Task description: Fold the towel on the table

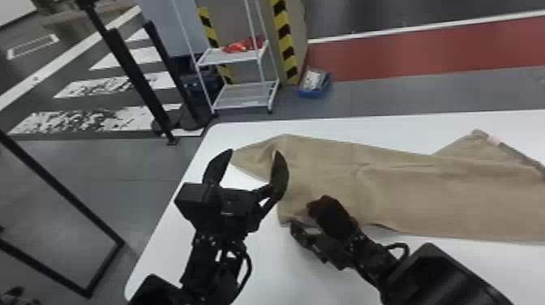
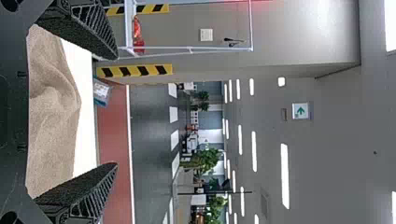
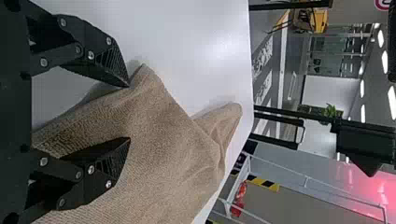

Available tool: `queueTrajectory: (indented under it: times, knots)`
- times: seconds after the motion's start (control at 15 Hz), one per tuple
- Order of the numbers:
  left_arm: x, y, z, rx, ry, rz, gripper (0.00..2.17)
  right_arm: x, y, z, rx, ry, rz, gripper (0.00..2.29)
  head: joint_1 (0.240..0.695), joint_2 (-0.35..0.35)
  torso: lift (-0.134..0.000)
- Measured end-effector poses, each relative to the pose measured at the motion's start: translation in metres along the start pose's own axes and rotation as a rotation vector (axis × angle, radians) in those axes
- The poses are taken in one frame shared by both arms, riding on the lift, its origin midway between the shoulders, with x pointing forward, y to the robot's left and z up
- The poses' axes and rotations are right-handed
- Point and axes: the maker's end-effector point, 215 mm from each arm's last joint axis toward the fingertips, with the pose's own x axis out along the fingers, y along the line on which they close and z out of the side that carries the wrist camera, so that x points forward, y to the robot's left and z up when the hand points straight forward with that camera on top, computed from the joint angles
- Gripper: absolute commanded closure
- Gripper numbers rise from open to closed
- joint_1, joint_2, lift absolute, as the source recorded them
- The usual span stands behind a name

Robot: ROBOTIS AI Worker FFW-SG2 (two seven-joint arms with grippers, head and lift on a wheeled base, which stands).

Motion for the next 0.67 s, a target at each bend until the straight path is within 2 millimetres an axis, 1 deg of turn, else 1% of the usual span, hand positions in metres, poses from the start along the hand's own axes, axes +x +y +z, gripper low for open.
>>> queueTrajectory:
  times: [0.2,0.27,0.33,0.47,0.6,0.67]
  knots:
    - [0.000,0.000,-0.001,0.000,0.002,0.000,0.08,0.000,-0.004,-0.003,0.014,0.009,-0.002,1.27,0.695,0.350,-0.128]
    - [0.000,0.000,-0.002,0.000,0.003,0.000,0.08,0.000,-0.004,-0.003,0.018,0.008,-0.002,1.33,0.695,0.350,-0.128]
    - [0.000,0.000,-0.002,0.000,0.004,0.000,0.08,-0.001,-0.005,-0.002,0.020,0.006,-0.002,1.33,0.695,0.350,-0.128]
    - [0.000,0.000,-0.003,0.002,0.005,0.000,0.08,-0.002,-0.005,0.007,0.022,-0.014,-0.004,1.33,0.695,0.350,-0.128]
    - [0.000,0.000,-0.003,0.002,0.004,0.000,0.08,-0.005,-0.009,0.020,0.029,-0.045,-0.014,1.33,0.695,0.350,-0.128]
    - [0.000,0.000,-0.003,0.002,0.004,0.000,0.08,-0.008,-0.016,0.030,0.039,-0.069,-0.026,1.33,0.695,0.350,-0.128]
